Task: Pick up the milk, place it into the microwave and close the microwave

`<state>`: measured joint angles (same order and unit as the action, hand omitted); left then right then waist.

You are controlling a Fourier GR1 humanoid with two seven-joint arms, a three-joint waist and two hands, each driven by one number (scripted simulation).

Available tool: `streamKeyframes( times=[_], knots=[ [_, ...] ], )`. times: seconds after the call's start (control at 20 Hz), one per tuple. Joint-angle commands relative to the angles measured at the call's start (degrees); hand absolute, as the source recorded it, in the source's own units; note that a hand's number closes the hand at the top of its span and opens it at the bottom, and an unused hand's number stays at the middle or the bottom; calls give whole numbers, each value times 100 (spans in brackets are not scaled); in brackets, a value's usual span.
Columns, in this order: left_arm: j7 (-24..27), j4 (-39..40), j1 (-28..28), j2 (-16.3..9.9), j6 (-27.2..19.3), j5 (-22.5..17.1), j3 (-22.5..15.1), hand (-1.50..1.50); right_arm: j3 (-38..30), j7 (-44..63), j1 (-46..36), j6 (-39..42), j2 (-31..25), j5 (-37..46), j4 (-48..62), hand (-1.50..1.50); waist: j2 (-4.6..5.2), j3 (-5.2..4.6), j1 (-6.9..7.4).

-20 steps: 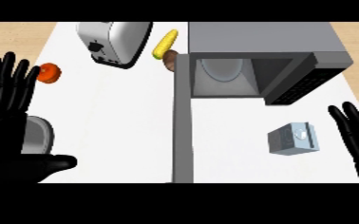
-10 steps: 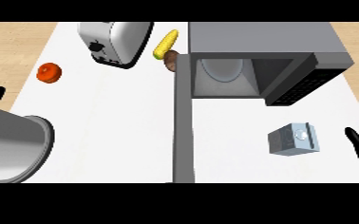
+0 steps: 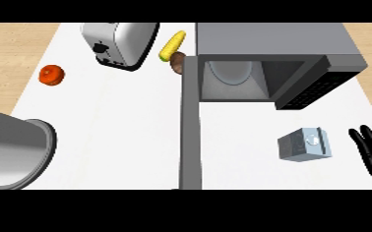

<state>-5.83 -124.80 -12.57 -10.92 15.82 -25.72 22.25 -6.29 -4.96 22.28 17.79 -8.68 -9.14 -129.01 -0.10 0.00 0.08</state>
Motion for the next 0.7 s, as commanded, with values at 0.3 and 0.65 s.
streamKeyframes(
  times=[0.3,0.65],
  knots=[
    [141,-129,-573,195,677,-318,388,-150,-194,-618,-614,-94,267,671,1640,-150,7,0,32],
    [-80,228,-167,-121,682,-684,775,-150,-897,-1341,-1477,-192,-2,771,3514,-150,19,3,44]
  ],
)
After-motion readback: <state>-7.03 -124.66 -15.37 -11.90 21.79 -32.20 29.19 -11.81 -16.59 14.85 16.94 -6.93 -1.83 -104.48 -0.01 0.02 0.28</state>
